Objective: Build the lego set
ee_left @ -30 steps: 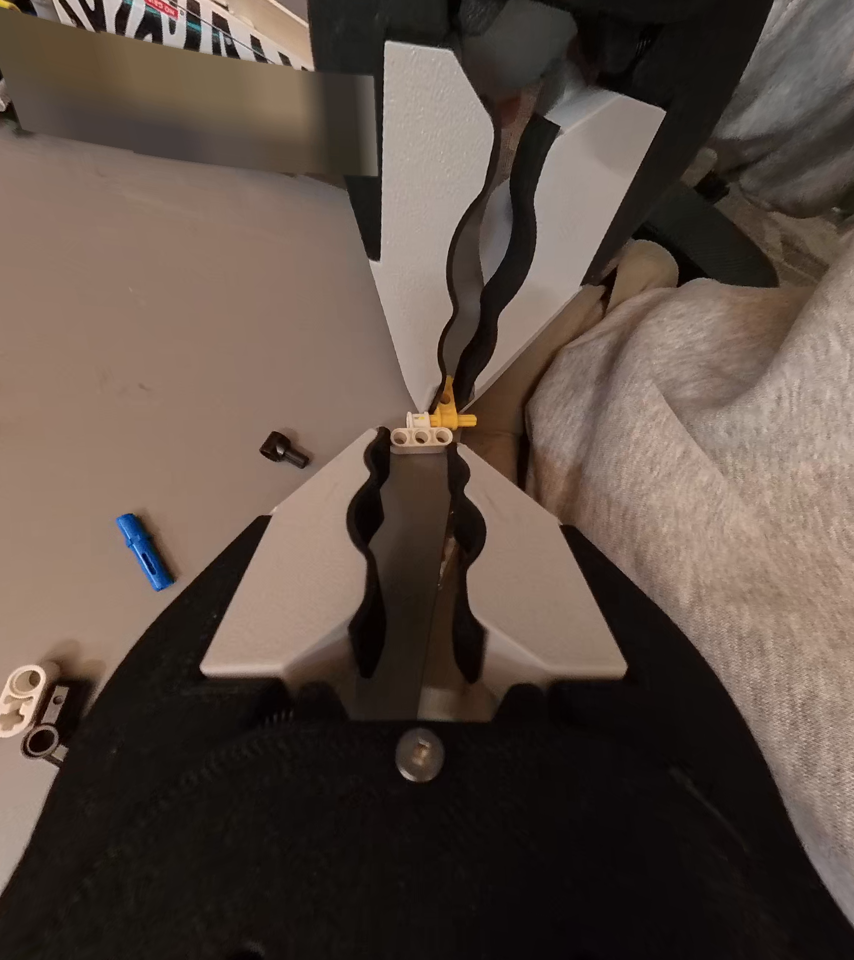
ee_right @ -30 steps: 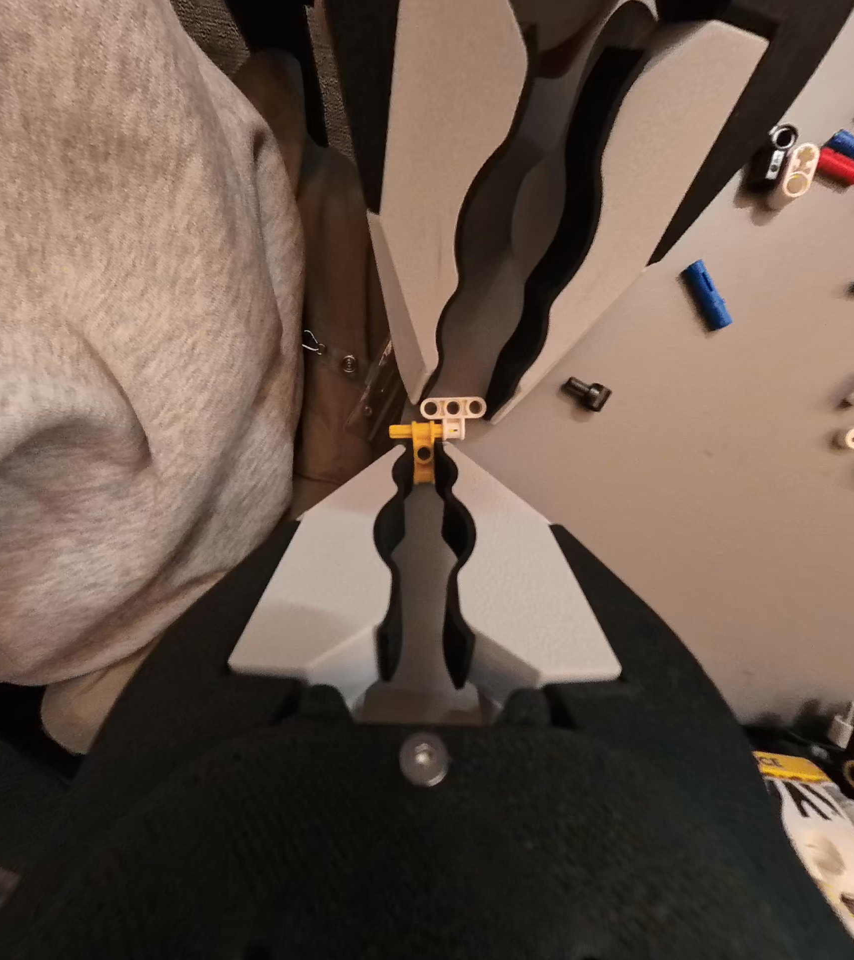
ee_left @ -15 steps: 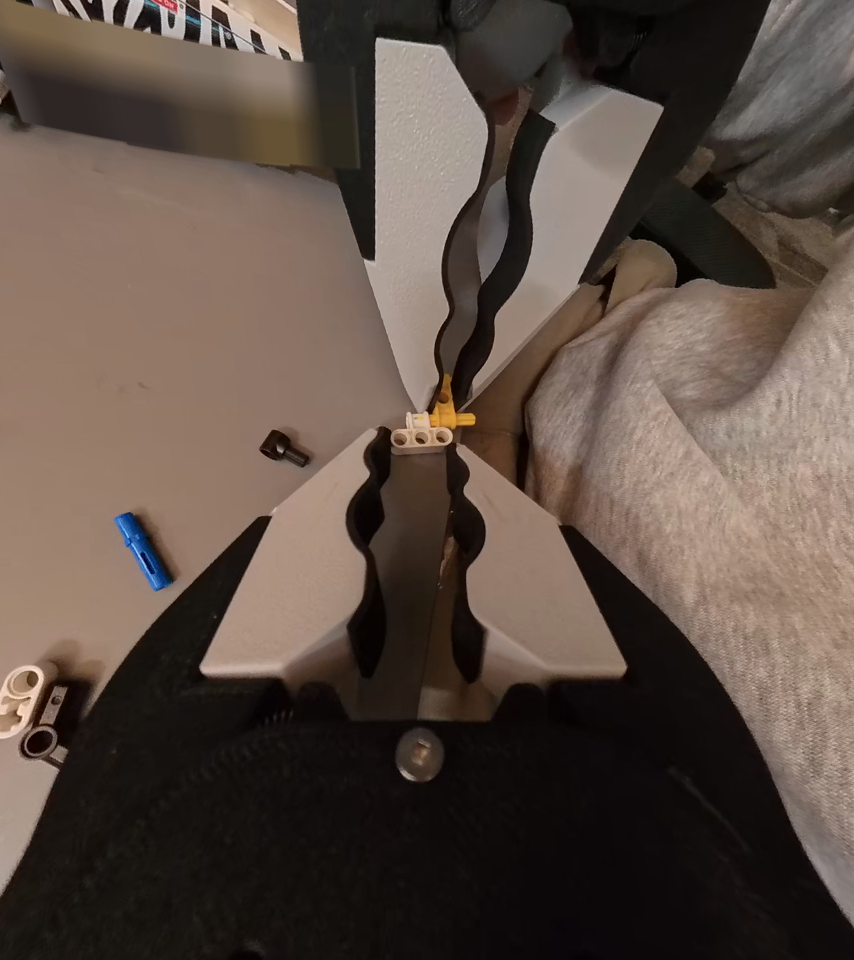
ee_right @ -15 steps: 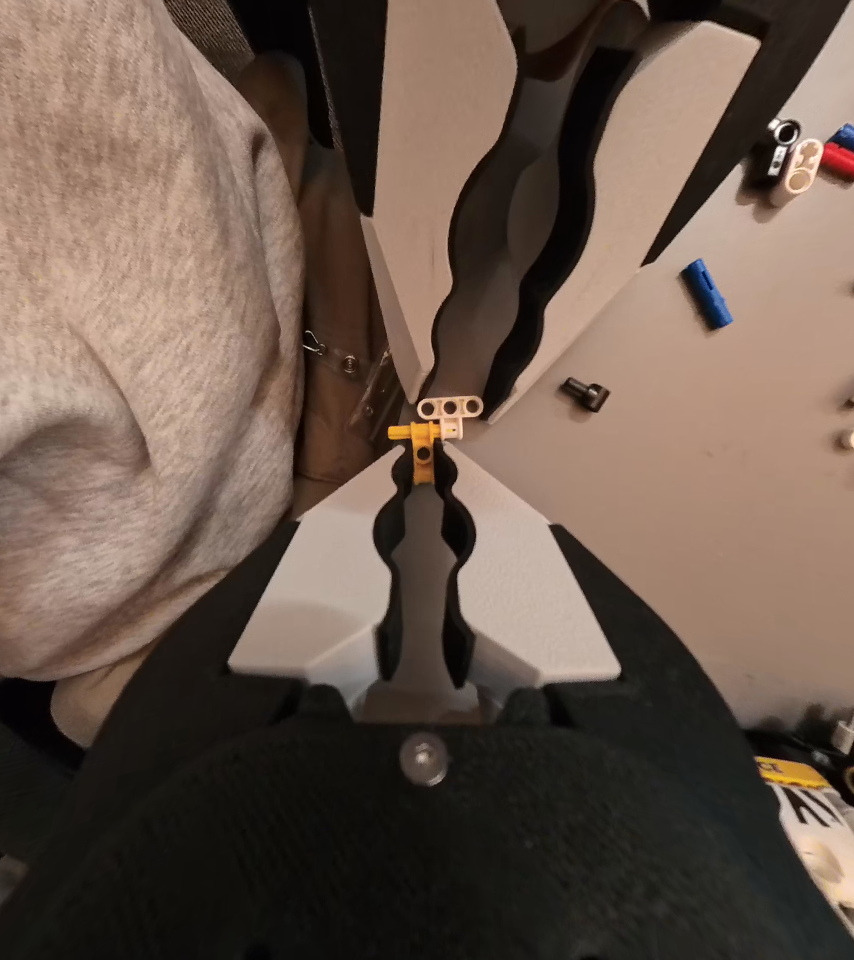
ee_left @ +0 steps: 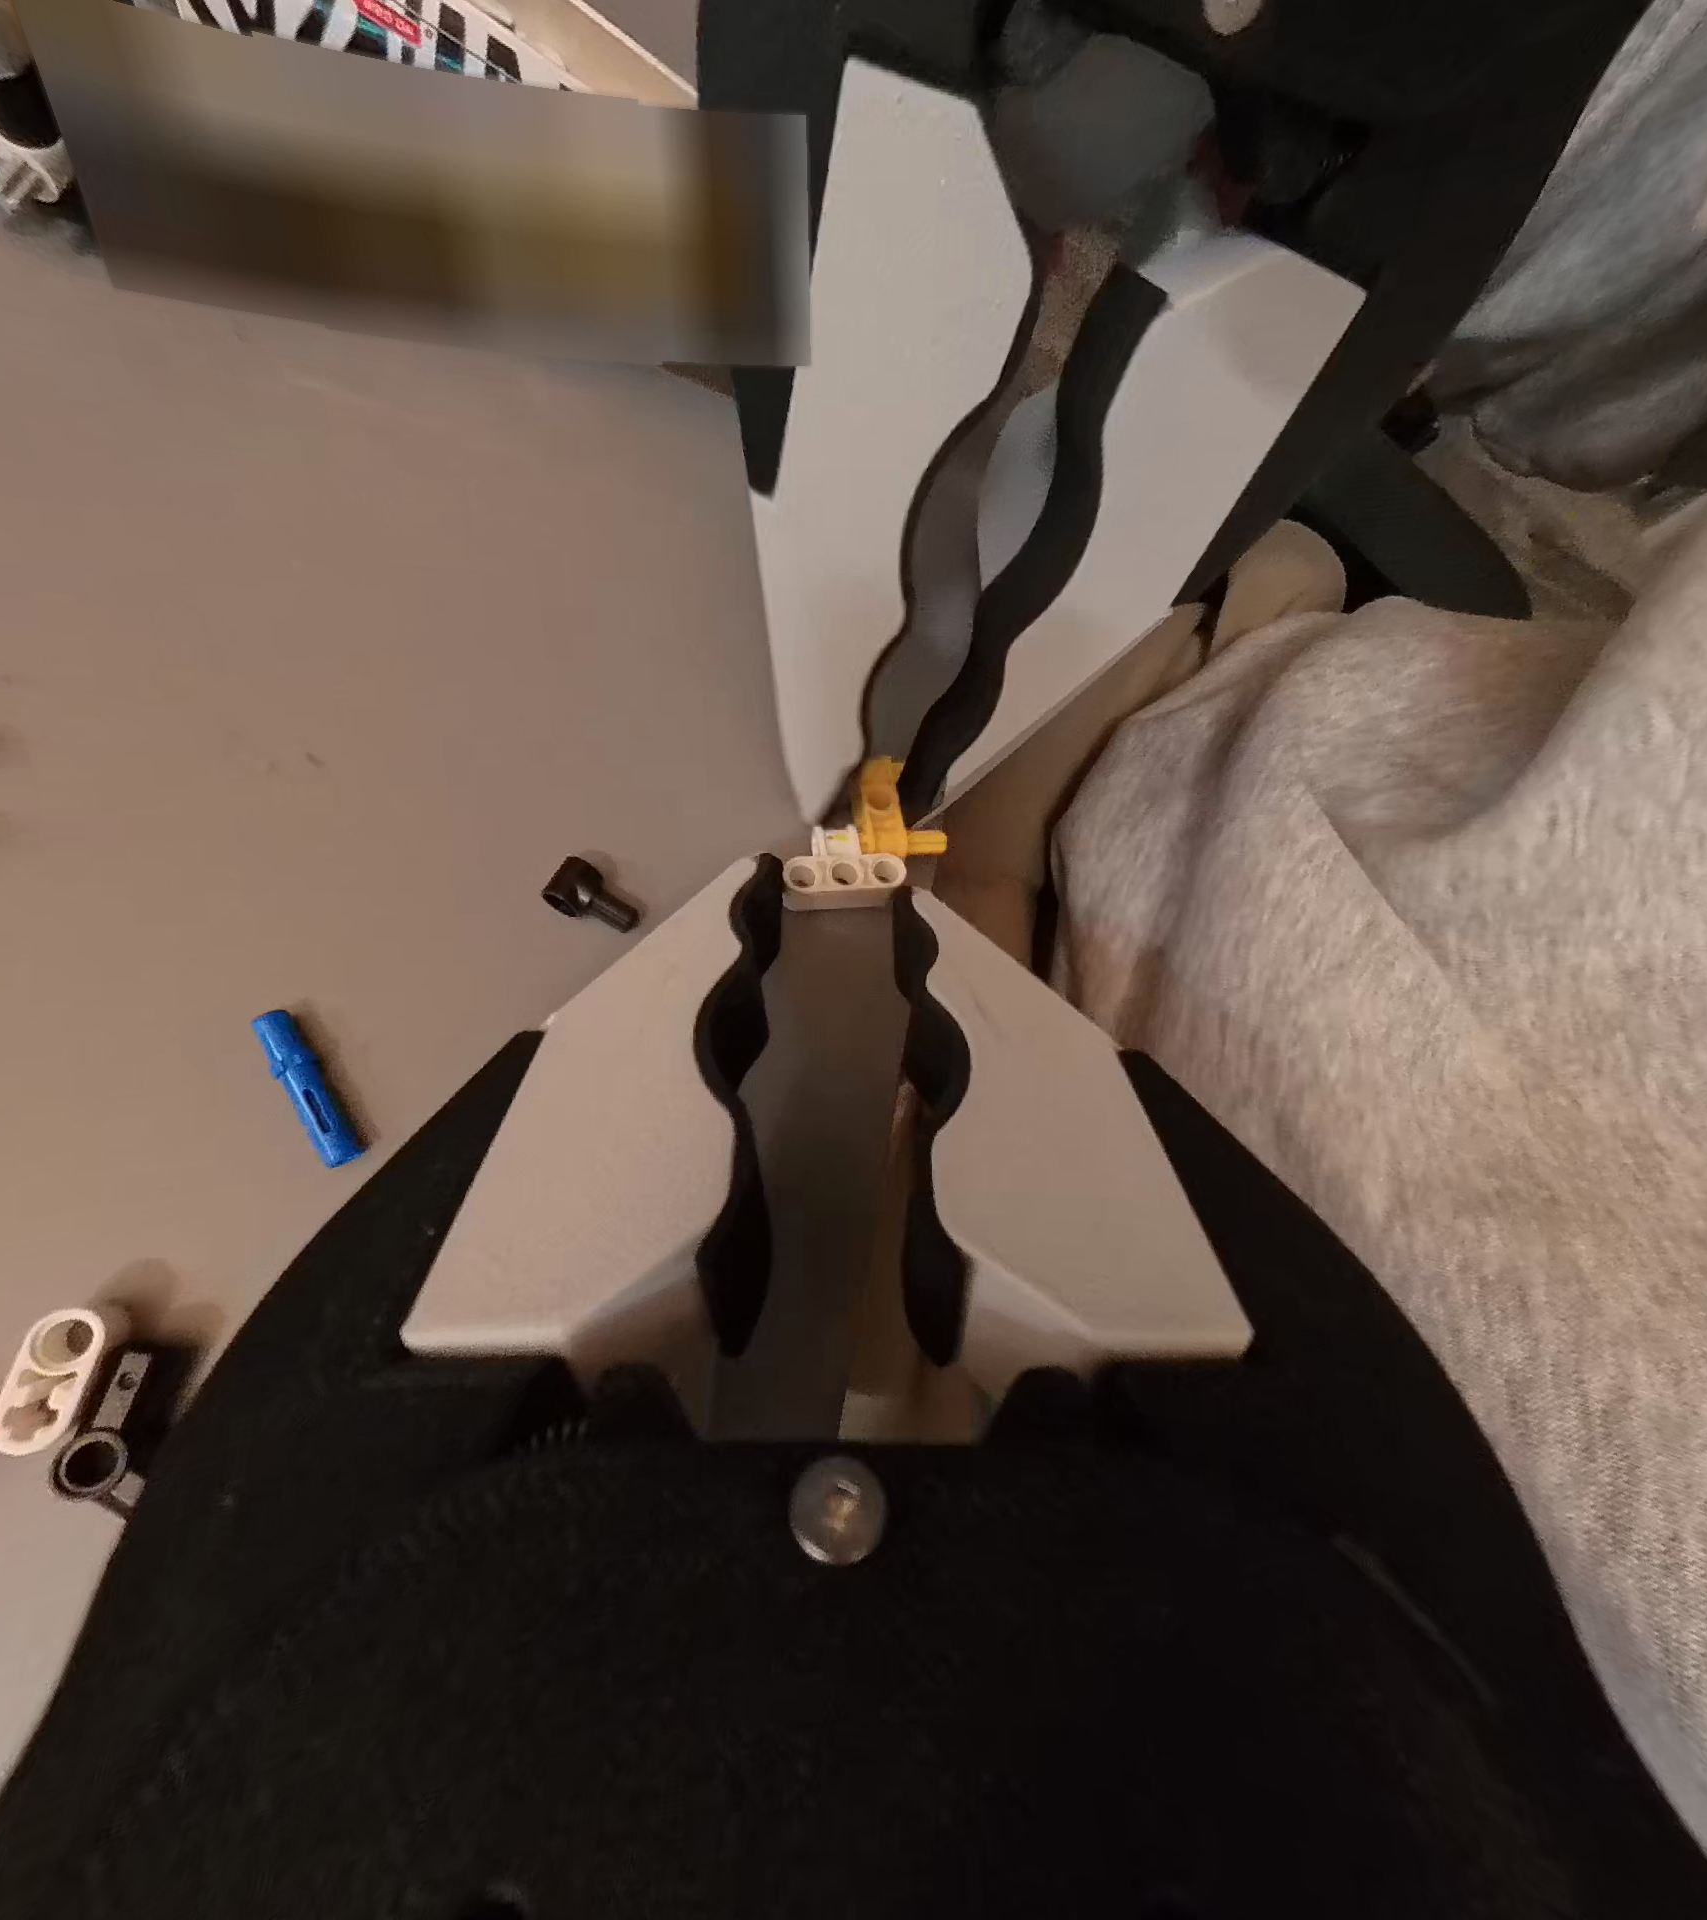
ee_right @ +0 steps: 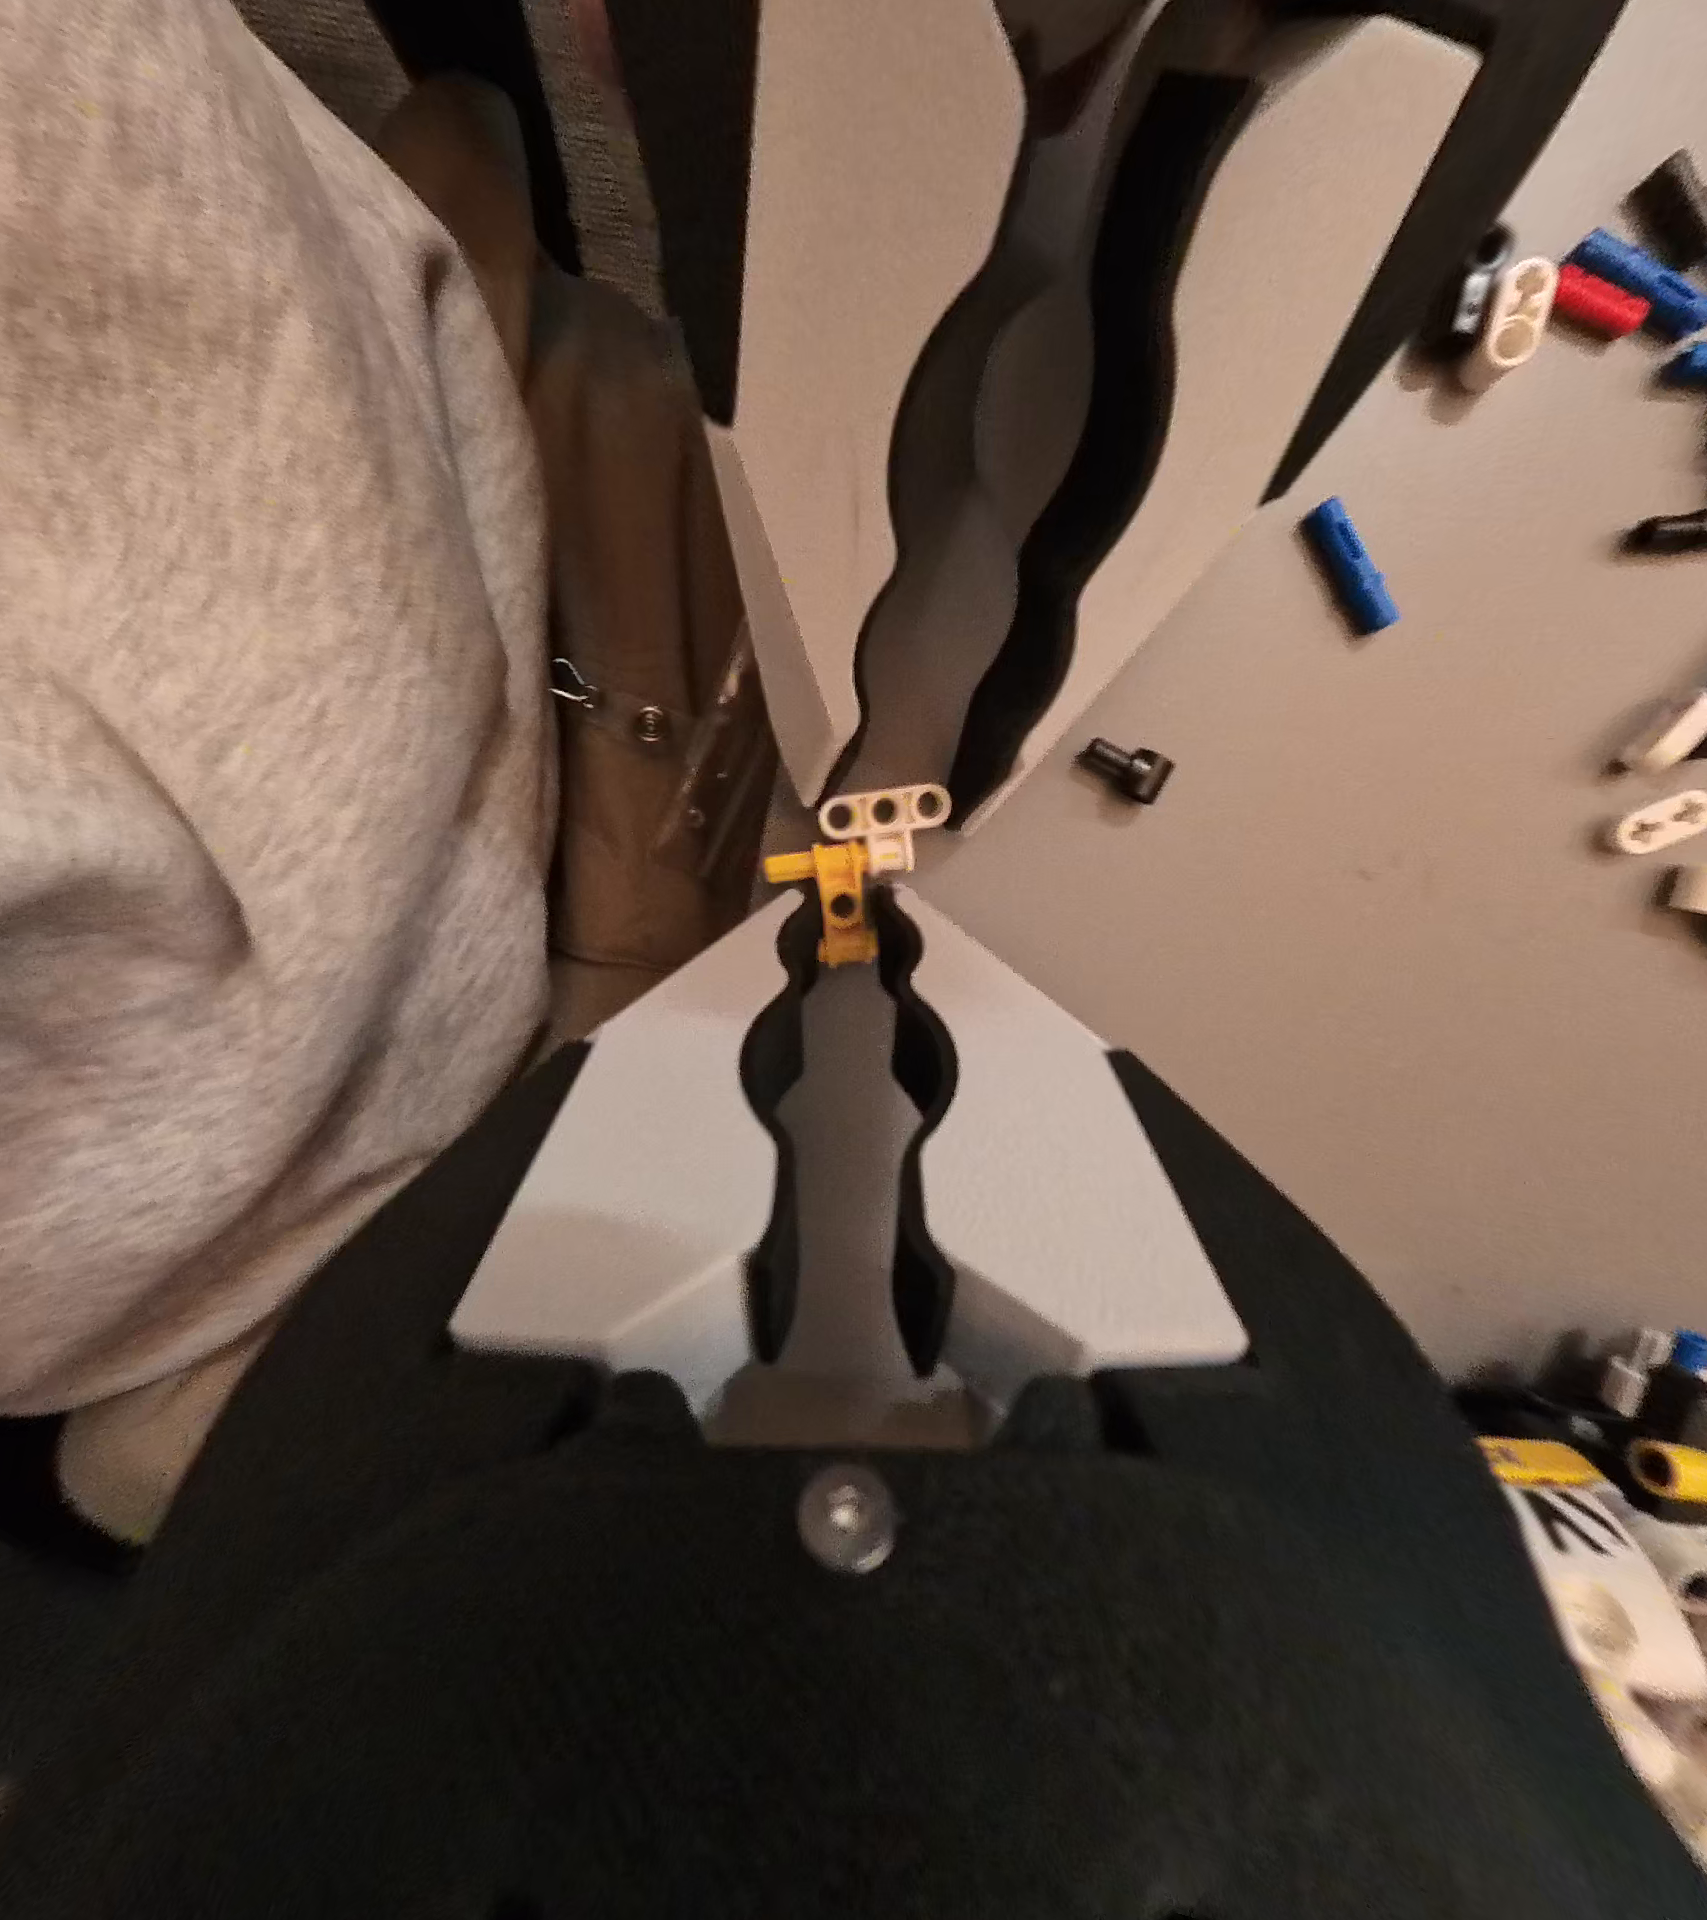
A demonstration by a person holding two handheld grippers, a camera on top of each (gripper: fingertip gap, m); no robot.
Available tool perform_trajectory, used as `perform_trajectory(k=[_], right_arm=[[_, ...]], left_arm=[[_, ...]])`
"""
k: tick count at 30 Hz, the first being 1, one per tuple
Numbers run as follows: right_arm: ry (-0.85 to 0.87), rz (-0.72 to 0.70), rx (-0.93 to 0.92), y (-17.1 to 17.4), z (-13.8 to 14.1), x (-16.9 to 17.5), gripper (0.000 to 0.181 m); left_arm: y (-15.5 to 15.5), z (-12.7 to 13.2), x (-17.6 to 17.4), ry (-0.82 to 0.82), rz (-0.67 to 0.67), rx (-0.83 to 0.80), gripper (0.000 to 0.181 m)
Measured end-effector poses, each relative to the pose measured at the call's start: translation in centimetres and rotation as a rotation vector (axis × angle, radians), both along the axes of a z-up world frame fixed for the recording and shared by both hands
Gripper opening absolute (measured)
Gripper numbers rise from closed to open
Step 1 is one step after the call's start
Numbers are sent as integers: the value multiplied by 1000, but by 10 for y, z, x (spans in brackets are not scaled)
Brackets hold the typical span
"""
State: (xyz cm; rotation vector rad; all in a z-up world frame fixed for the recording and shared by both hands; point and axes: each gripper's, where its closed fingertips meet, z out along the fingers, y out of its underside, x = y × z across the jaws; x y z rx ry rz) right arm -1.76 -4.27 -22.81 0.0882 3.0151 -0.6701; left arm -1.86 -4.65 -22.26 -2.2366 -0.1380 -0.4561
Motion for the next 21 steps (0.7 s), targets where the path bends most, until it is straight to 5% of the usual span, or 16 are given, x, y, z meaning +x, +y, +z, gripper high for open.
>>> perform_trajectory(k=[4,9,10,21], right_arm=[[154,14,-1,1,3,-8,28],[101,-22,-95,-3,6,-1,55],[95,-28,-112,-3,6,0,55],[140,-44,-89,6,3,-12,26]], left_arm=[[0,0,-1,8,7,1,19],[0,0,-1,9,8,-1,15],[0,-3,-1,14,10,-16,1],[2,-2,-2,35,25,-6,0]])
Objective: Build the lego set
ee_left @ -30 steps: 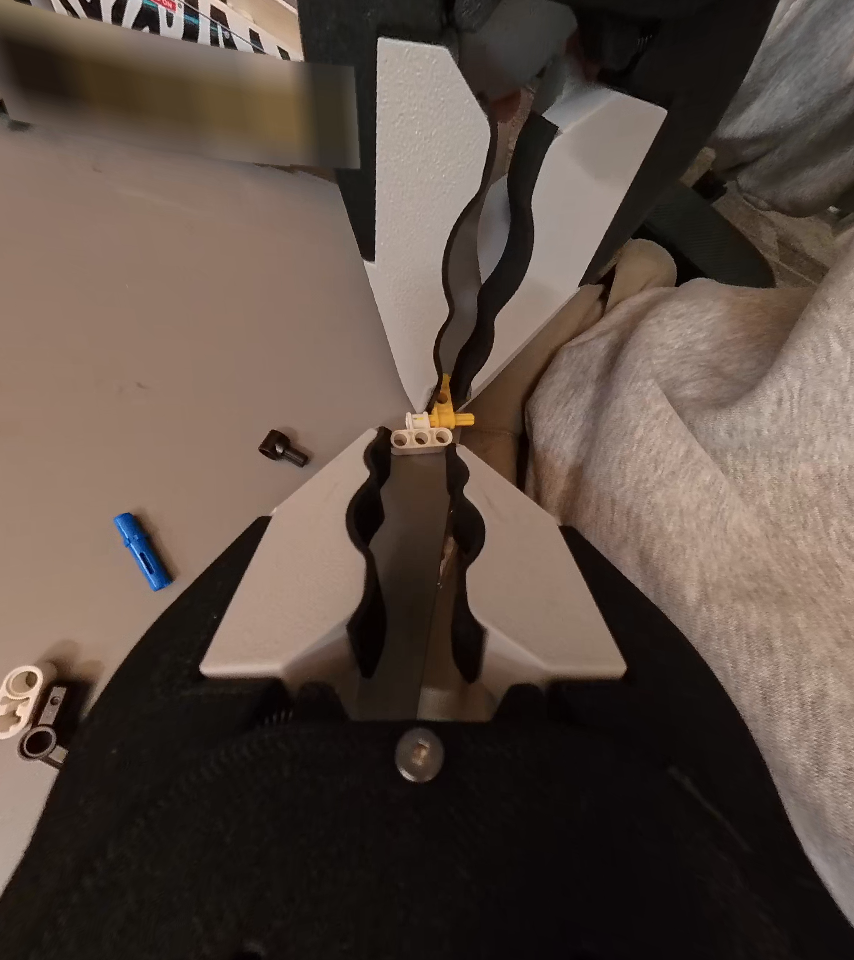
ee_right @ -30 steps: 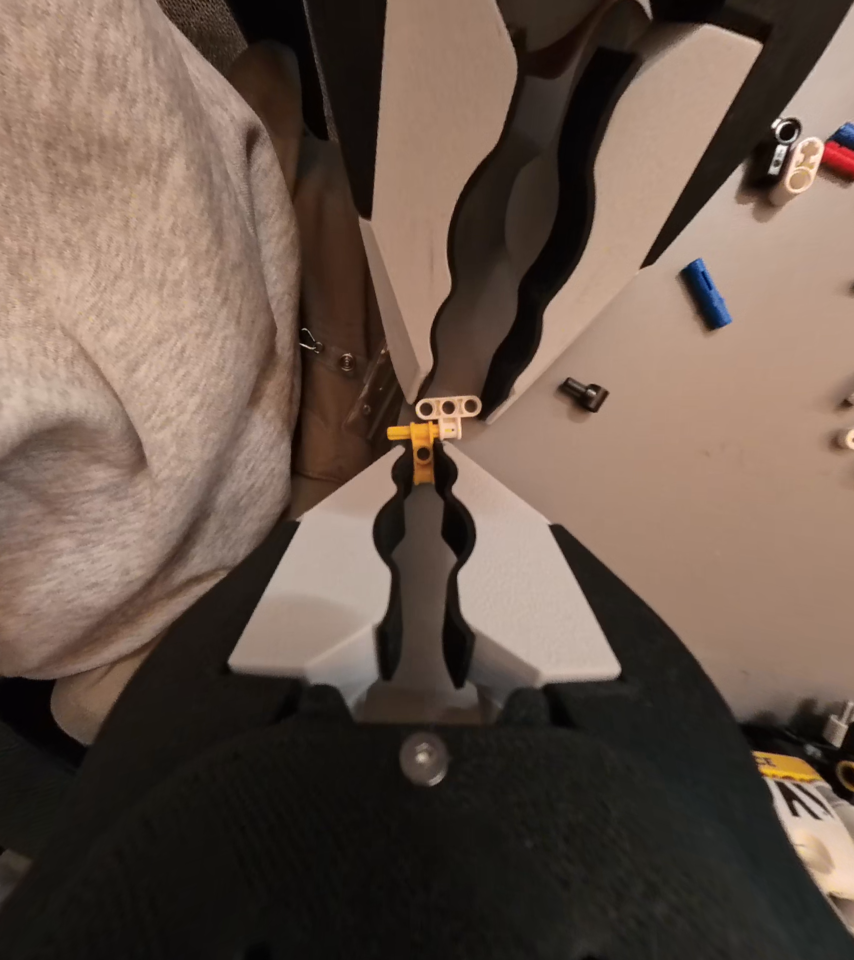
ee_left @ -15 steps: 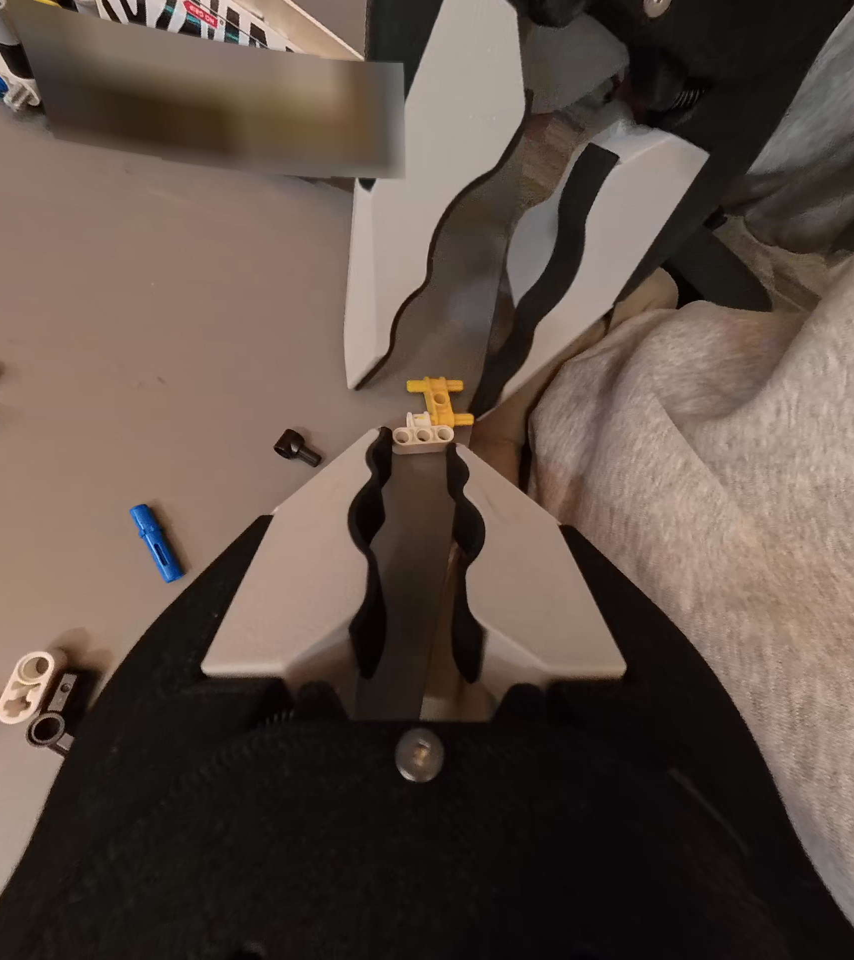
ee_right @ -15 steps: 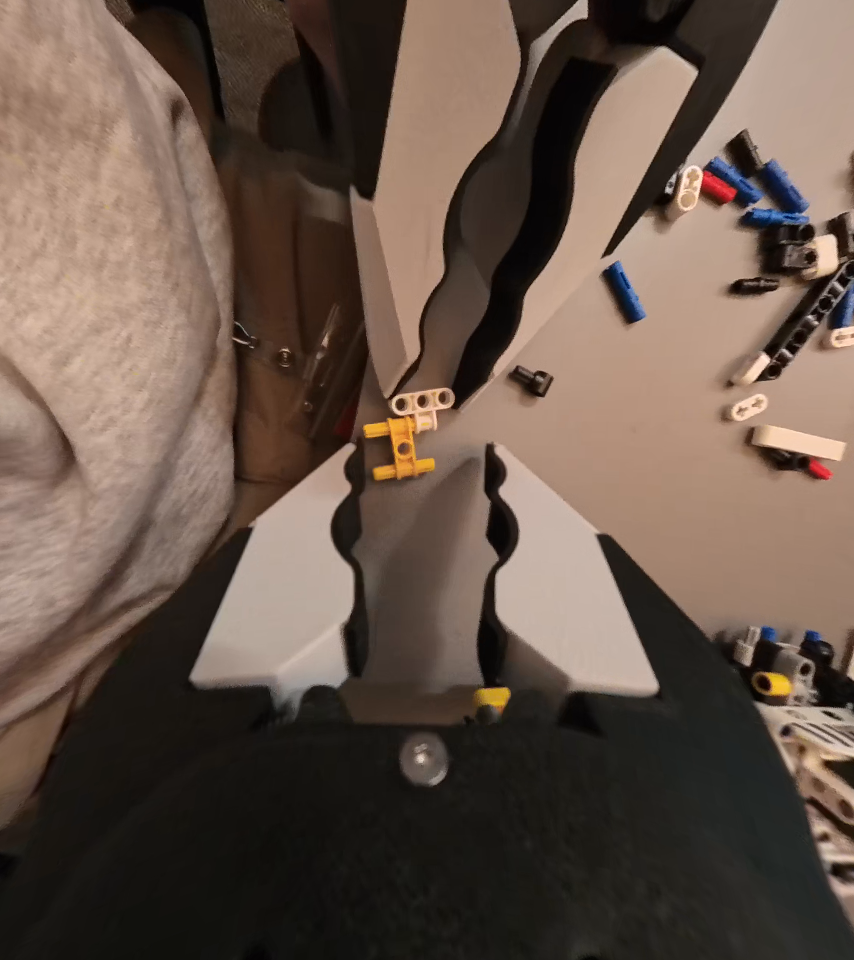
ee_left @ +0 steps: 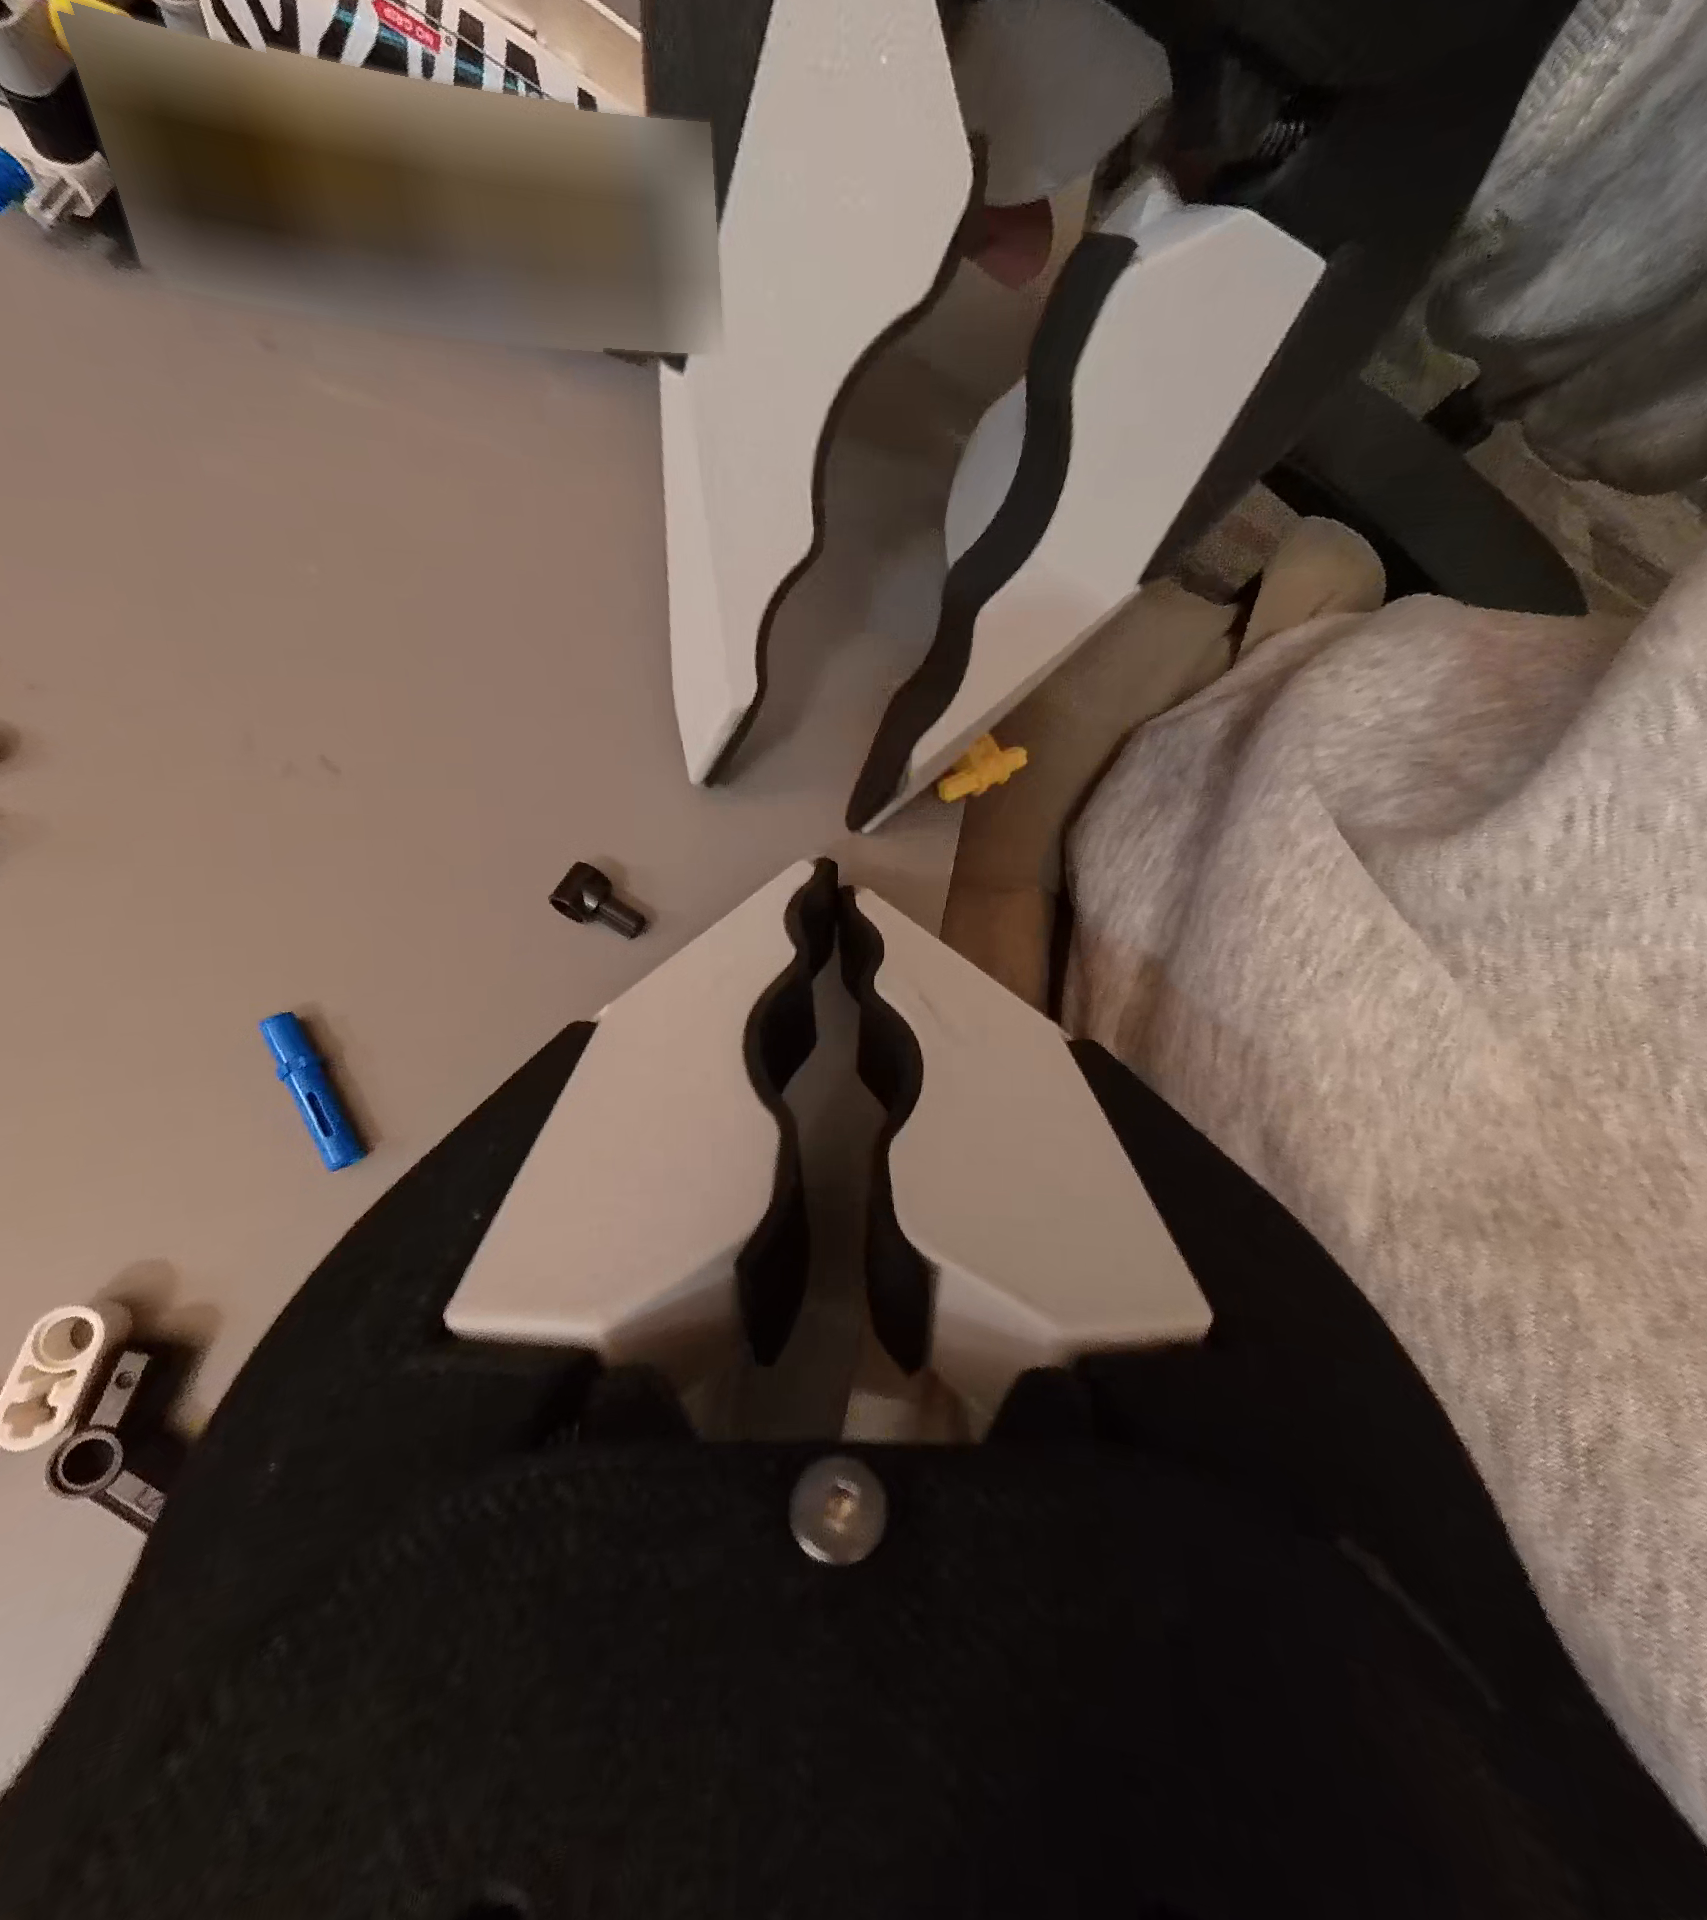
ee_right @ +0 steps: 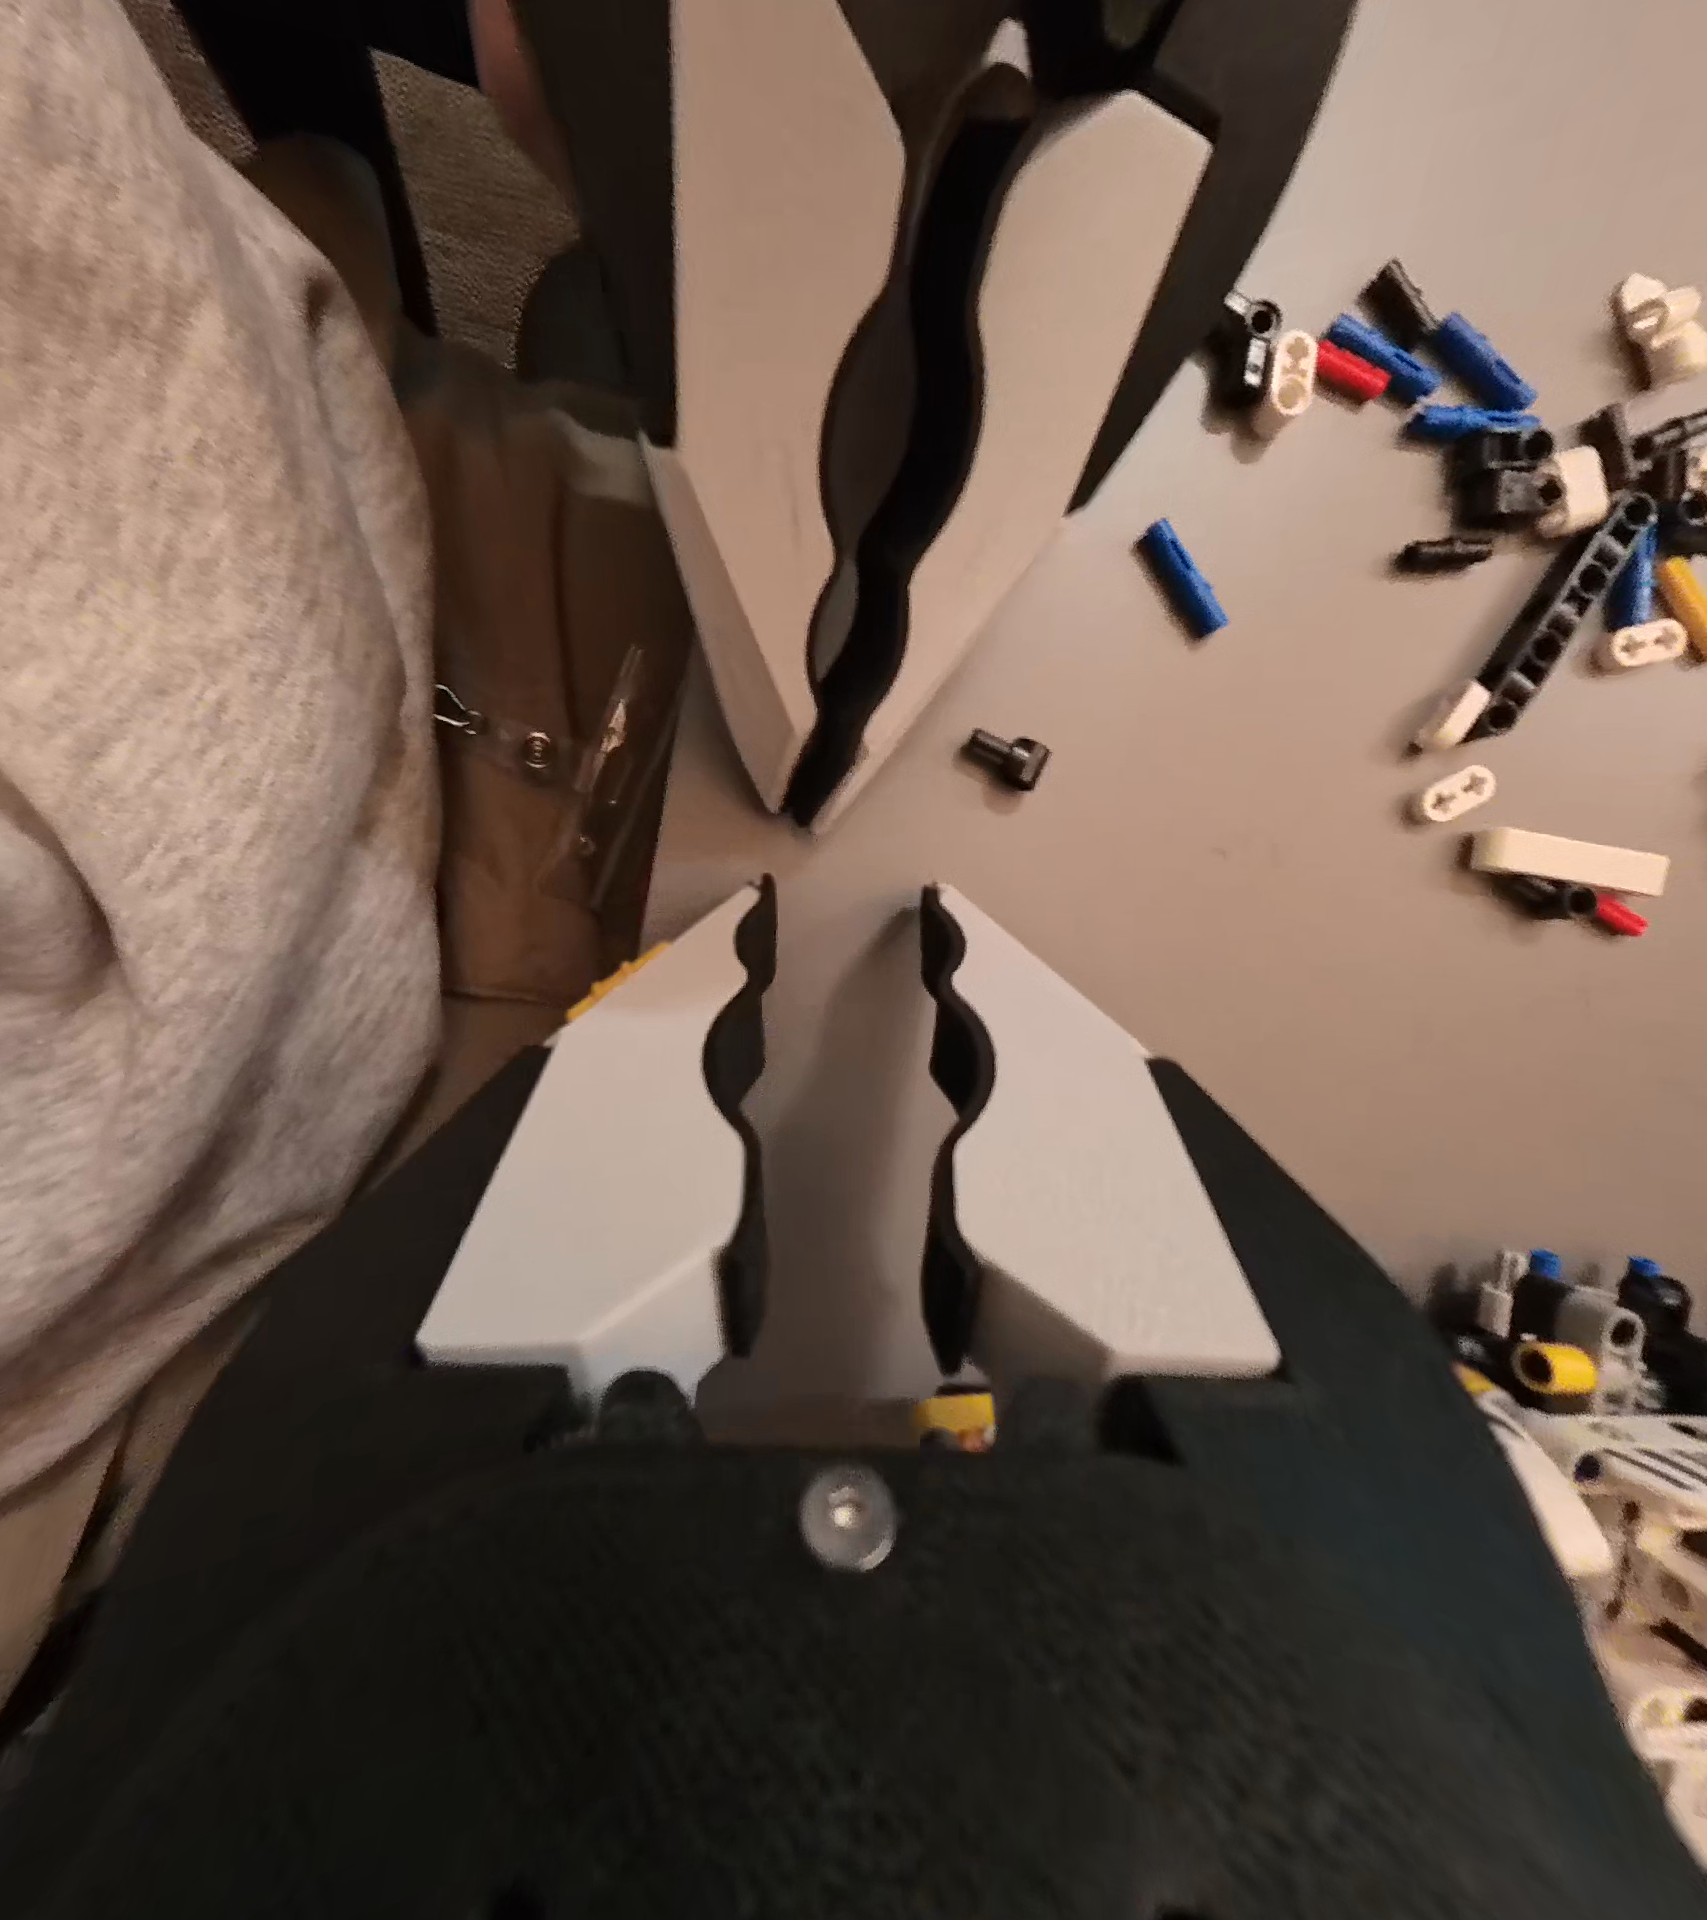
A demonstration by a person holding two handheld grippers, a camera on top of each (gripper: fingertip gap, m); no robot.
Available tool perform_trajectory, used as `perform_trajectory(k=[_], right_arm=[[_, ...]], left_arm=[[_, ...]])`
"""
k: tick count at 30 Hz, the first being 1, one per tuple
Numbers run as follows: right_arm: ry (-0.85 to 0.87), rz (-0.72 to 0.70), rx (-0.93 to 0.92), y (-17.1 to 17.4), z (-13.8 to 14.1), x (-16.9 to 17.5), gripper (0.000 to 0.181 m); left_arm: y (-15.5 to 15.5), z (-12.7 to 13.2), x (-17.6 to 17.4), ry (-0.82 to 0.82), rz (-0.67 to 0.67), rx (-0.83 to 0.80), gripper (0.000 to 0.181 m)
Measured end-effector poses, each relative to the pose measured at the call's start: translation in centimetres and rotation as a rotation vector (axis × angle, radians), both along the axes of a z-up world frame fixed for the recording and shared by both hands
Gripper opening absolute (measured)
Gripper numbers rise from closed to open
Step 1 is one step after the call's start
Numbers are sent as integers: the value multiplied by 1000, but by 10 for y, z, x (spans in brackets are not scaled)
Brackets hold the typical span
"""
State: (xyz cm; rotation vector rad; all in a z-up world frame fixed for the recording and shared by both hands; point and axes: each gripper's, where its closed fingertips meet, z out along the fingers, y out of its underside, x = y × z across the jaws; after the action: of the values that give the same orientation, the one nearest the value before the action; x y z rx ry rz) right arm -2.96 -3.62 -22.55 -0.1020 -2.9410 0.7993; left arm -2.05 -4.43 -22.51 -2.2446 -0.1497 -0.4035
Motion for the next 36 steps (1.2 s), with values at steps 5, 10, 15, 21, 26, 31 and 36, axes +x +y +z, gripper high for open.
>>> perform_trajectory(k=[5,10,15,21,26,31,36], right_arm=[[3,-126,-76,5,13,-7,27],[77,-361,-189,28,43,3,34],[115,-577,-178,55,26,42,44],[160,-608,-154,54,1,53,39],[127,-592,-192,46,0,42,31],[83,-543,-188,38,-2,41,9],[162,-477,-206,33,13,36,7]], left_arm=[[0,0,1,11,-3,4,0],[1,1,4,17,-3,17,0],[11,3,12,13,-8,27,8],[21,6,21,-11,-30,55,19],[24,6,22,-17,-19,54,20],[28,9,26,-55,-20,71,20],[25,29,17,-176,20,174,28]])
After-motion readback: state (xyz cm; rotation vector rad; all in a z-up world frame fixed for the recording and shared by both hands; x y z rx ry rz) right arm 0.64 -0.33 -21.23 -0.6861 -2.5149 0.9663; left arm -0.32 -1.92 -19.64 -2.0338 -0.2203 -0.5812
